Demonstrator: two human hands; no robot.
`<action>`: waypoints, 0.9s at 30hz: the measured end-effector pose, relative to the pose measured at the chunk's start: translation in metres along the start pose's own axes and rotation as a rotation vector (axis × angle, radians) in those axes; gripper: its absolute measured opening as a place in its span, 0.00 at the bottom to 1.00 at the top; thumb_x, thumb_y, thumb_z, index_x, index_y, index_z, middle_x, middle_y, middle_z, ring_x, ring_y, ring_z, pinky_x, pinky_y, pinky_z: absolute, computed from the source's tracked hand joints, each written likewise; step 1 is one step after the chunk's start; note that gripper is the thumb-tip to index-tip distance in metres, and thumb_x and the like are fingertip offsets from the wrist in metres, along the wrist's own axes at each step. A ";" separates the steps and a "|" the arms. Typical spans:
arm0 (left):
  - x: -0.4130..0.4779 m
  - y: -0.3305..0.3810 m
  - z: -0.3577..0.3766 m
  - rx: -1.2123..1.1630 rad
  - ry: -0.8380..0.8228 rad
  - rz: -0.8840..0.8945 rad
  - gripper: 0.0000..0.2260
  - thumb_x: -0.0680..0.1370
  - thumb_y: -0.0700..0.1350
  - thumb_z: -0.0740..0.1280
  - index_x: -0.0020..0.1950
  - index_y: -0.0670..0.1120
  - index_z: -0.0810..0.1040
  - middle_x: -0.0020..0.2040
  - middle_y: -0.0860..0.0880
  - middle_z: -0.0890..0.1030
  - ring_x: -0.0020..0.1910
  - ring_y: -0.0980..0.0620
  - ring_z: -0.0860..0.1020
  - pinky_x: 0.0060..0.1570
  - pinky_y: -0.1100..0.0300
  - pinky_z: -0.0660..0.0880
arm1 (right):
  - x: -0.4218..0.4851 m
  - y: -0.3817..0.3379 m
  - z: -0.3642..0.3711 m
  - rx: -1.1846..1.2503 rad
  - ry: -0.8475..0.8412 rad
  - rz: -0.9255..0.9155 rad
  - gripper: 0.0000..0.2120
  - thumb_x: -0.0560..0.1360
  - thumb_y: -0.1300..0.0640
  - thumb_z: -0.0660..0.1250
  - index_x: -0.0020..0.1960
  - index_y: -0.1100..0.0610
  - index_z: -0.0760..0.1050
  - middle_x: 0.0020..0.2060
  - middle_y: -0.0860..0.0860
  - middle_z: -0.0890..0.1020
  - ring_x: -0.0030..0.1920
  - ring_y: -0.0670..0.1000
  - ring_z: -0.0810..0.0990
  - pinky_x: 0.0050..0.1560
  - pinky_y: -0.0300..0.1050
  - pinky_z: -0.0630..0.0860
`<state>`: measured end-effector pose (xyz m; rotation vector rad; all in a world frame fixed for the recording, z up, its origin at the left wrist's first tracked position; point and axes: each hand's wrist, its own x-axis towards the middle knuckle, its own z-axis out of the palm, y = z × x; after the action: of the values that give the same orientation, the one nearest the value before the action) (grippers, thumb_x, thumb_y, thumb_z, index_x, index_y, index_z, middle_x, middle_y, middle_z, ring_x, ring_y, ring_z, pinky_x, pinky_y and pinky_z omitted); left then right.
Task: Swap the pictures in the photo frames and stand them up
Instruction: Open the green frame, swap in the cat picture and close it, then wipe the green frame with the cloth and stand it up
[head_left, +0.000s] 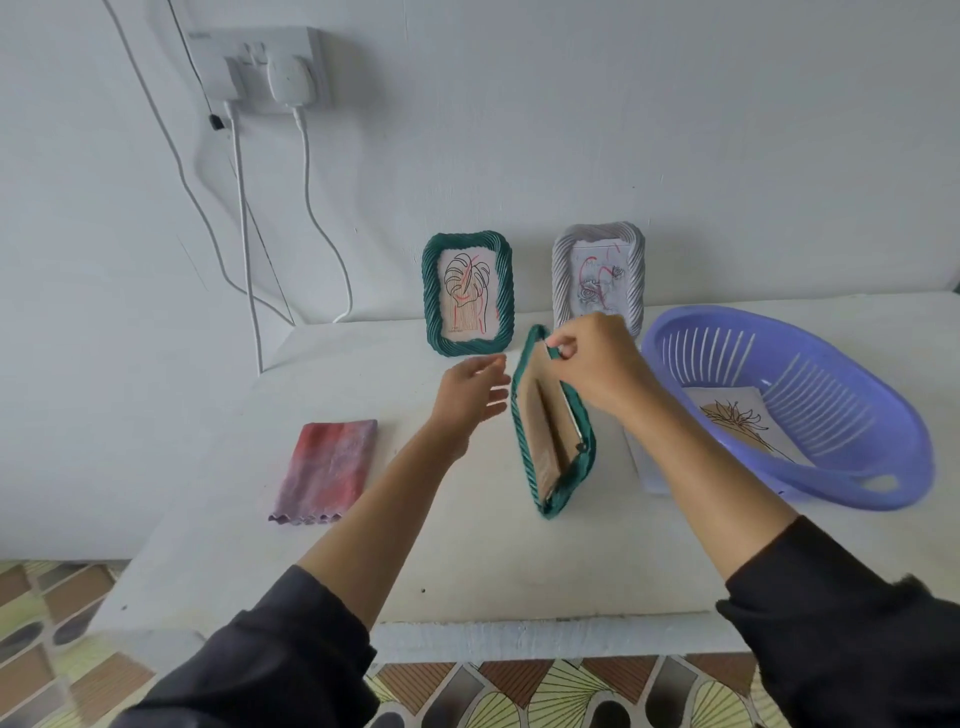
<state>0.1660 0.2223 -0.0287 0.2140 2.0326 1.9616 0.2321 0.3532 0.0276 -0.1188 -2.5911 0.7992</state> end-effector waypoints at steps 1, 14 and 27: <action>-0.003 0.007 0.003 -0.071 -0.020 -0.039 0.11 0.80 0.47 0.60 0.59 0.44 0.74 0.45 0.46 0.77 0.43 0.50 0.75 0.45 0.59 0.75 | 0.002 -0.008 0.003 0.017 -0.047 -0.037 0.08 0.71 0.65 0.67 0.49 0.66 0.81 0.41 0.60 0.83 0.40 0.56 0.80 0.45 0.45 0.76; -0.008 -0.031 -0.042 0.394 0.148 -0.064 0.22 0.78 0.40 0.60 0.72 0.45 0.63 0.65 0.43 0.74 0.59 0.44 0.76 0.55 0.51 0.77 | -0.029 0.044 0.085 0.168 -0.258 0.348 0.20 0.79 0.59 0.56 0.71 0.58 0.66 0.70 0.54 0.70 0.69 0.54 0.68 0.68 0.44 0.64; -0.004 -0.079 -0.039 0.838 0.200 0.205 0.09 0.77 0.38 0.58 0.54 0.37 0.74 0.50 0.40 0.78 0.55 0.38 0.73 0.56 0.50 0.69 | -0.058 0.061 0.113 -0.150 -0.245 0.237 0.23 0.81 0.56 0.49 0.75 0.59 0.54 0.75 0.54 0.60 0.75 0.51 0.57 0.74 0.45 0.53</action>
<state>0.1656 0.1798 -0.1062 0.4282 2.9598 1.1294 0.2340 0.3333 -0.1119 -0.4024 -2.9069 0.7371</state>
